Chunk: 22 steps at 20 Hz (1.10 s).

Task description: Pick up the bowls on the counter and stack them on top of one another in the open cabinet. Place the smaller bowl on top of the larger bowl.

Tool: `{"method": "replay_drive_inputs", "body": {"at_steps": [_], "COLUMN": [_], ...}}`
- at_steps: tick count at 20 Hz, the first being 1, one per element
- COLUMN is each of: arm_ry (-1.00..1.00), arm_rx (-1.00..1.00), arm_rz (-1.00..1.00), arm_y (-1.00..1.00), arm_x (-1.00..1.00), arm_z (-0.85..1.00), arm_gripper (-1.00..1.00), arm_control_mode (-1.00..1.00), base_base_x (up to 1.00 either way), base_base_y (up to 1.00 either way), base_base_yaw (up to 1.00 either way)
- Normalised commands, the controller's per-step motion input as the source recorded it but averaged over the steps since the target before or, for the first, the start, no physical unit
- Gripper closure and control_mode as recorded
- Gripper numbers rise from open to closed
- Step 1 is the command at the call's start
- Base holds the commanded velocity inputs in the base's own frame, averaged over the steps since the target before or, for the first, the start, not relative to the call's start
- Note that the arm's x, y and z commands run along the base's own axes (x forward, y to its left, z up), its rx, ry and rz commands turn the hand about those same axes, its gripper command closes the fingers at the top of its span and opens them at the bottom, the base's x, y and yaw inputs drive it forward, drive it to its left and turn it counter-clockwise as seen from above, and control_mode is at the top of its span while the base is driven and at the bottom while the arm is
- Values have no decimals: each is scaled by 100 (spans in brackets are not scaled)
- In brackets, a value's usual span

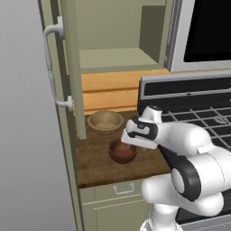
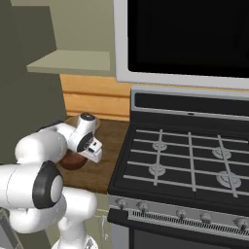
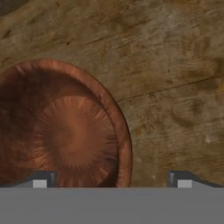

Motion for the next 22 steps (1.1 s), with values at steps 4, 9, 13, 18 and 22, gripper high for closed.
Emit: {"method": "replay_drive_inputs", "body": {"at_steps": [4,9,13,18,22], "arm_ry": [4,2,0,-6,-10], "arm_rx": [0,0,0,0,0], "arm_rz": [0,0,0,0,-1], "arm_y": [0,5,6,2,0], "arm_x": [0,0,0,-32,-37], "arm_z": [-24,-27,-16,-1,0], "arm_gripper": [-100,-100,100,100,100], "arm_control_mode": [-100,-100,-100,-100,-100], "base_base_x": [0,0,0,0,0], "base_base_y": [0,0,0,0,0], "base_base_yaw": [0,0,0,0,0]}}
